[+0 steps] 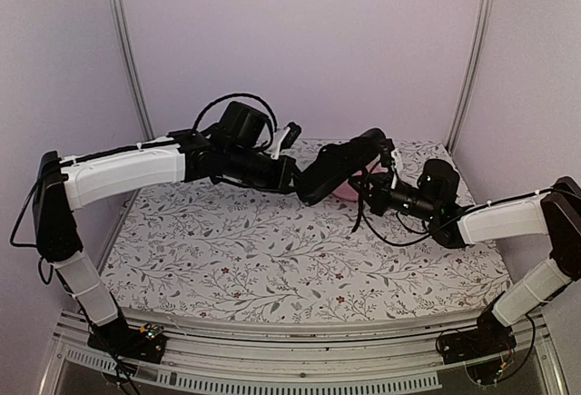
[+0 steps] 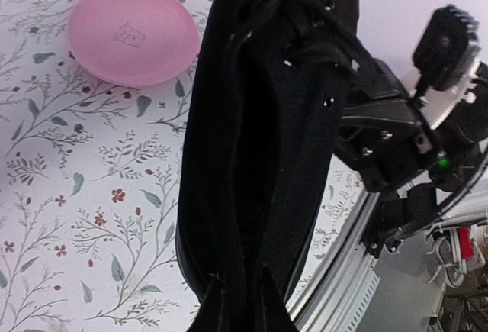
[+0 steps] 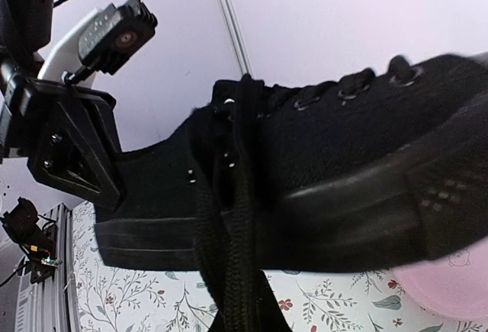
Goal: Tie the shoes
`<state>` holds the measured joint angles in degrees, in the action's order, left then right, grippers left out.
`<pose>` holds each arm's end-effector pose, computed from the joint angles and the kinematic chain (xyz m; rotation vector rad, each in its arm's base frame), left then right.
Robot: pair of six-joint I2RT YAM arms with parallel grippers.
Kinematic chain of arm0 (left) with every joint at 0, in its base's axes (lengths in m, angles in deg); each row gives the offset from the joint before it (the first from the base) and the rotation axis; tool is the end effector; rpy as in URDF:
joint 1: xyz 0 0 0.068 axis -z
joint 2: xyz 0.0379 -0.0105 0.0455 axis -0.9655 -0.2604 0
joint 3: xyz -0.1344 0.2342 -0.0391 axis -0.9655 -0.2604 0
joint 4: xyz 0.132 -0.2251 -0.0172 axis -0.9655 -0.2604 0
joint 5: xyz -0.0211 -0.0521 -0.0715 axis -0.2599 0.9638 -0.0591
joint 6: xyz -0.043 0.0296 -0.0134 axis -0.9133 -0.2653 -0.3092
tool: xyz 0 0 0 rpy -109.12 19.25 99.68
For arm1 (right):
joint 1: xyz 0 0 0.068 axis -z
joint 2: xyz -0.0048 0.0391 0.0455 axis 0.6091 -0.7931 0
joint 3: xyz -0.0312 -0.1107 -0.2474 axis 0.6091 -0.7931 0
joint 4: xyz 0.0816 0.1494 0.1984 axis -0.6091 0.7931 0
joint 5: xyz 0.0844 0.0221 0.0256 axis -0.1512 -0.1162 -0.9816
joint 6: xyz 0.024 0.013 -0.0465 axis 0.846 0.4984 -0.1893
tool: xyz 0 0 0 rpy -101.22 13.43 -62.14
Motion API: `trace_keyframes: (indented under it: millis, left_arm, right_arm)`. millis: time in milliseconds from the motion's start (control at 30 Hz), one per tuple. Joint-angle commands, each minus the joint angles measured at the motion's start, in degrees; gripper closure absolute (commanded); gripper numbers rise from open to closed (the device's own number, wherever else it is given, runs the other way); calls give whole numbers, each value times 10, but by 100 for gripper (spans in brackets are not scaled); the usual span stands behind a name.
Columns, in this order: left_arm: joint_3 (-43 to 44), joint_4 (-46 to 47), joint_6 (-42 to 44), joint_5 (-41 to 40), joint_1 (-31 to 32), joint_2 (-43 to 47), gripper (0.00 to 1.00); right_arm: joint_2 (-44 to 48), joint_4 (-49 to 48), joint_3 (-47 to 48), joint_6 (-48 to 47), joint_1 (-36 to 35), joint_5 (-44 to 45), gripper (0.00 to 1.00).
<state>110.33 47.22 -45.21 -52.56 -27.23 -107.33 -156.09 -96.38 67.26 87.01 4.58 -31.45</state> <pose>0.2601 -0.3032 0.3066 0.6009 2.3189 -1.0647 0.2536 0.1820 0.2190 -0.6424 1.5869 0.9411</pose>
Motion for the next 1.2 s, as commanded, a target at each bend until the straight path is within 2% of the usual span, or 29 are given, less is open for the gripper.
trace_keyframes:
  millis: [0, 200, 300, 400, 467, 567, 633, 667, 733, 800, 967, 1067, 1167]
  left_arm:
    - [-27, 34, -19, -131, 8, 32, 100]
    - [-95, 37, -85, -226, 59, 11, 100]
    - [-119, 40, -129, -253, 87, -2, 100]
    - [-141, 60, -160, -246, 111, -5, 100]
    - [-152, 79, -169, -216, 122, -8, 90]
    - [-174, 116, -166, -151, 132, -6, 59]
    - [-204, 139, -151, -135, 131, 12, 43]
    - [-216, 149, -140, -133, 129, 21, 36]
    - [-230, 163, -110, -118, 118, 38, 28]
    - [-232, 179, -69, -82, 95, 44, 27]
    - [-227, 250, 64, -35, 50, 38, 34]
    - [-210, 302, 129, 11, 23, 8, 35]
    - [-174, 332, 169, 90, 3, -38, 34]
  right_arm:
    - [65, 55, -11, 8, -2, 53, 98]
    - [74, 272, 82, -27, -2, 80, 98]
    - [45, 337, 123, -40, -3, 84, 98]
    - [6, 373, 149, -53, -3, 71, 98]
    - [-8, 385, 154, -61, -4, 61, 98]
    - [-2, 381, 138, -71, -4, 32, 98]
    - [11, 382, 122, -80, -4, 17, 98]
    - [18, 383, 116, -84, -4, 8, 98]
    - [31, 383, 102, -92, -4, -12, 98]
    - [41, 383, 92, -95, -5, -44, 98]
    - [50, 376, 76, -90, -4, -72, 98]
    - [47, 374, 74, -86, -4, -73, 98]
    - [48, 369, 76, -80, -4, -74, 98]
